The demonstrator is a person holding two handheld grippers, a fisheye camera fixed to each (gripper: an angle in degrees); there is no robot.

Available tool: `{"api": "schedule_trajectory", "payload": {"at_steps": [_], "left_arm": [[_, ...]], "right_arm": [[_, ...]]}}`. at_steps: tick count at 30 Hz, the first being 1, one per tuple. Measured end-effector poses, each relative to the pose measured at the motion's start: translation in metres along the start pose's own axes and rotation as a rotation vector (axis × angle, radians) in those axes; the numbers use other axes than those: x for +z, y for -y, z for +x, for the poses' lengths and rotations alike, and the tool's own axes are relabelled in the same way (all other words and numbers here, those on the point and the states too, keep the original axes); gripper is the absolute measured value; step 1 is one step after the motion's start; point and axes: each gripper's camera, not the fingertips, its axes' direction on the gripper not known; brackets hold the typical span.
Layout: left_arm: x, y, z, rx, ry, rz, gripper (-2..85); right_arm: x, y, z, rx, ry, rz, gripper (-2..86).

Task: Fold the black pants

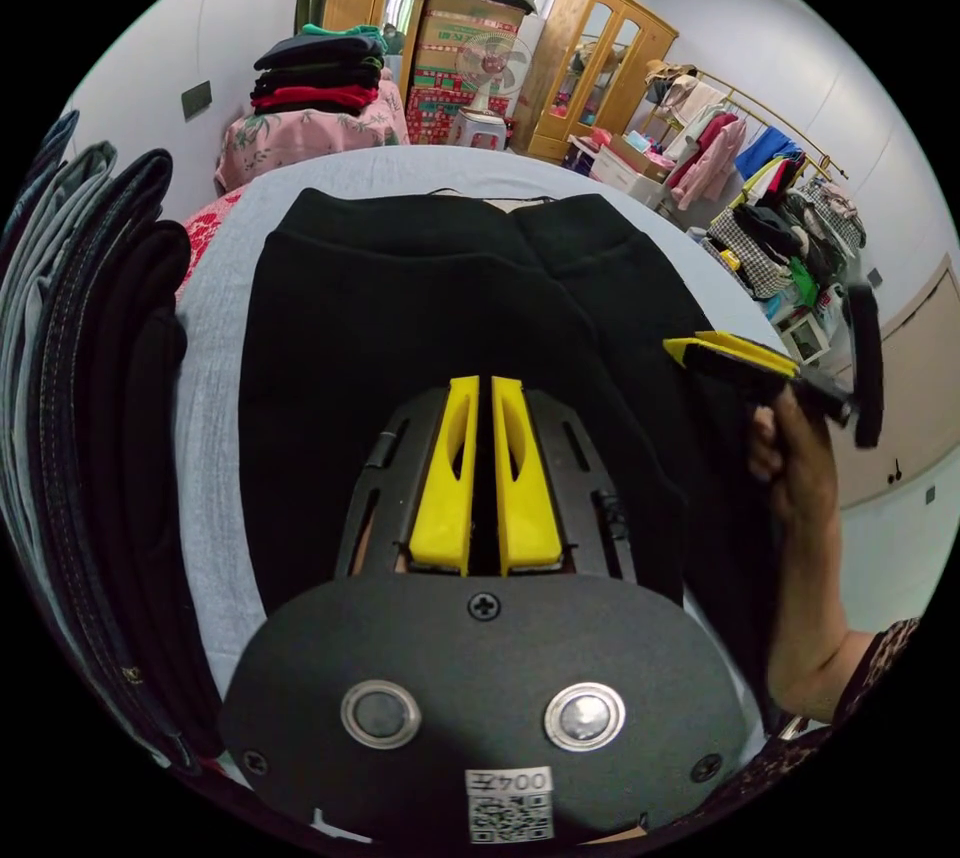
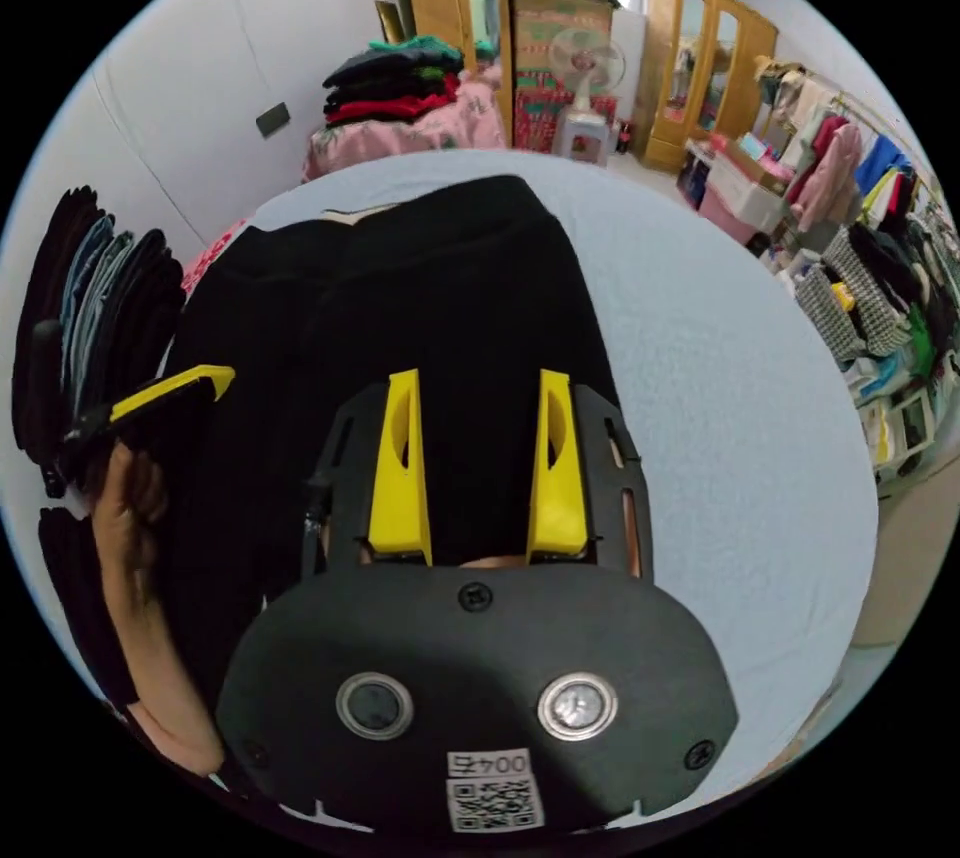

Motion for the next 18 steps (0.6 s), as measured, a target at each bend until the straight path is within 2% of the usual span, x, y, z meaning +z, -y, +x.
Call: {"api": "schedule_trajectory", "payload": {"at_steps": [1,4,9,16,18], "left_arm": [[0.000,-0.001,0.001,0.000,0.000,0.000,2.9],[0.002,-0.004,0.005,0.007,0.015,-0.002,3.2],[-0.009,-0.014,0.009,0.022,-0.014,0.040,5.4],[-0.067,-0.052,-0.004,-0.052,0.147,0.258,20.1],[-0.067,-0.056,-0.009,-0.091,0.199,0.270,22.3]], "right_arm": [[-0.007,-0.007,-0.006,0.003,-0.037,0.056,15.5],[-0.007,0.004,-0.019,-0.028,-0.075,0.021,15.2],[-0.017,0.012,-0.022,-0.014,-0.045,0.029,14.9],[-0.027,0.030,-0.039,-0.023,-0.083,0.019,14.9],[-0.030,0.034,-0.040,-0.019,-0.076,0.021,14.8]]}}
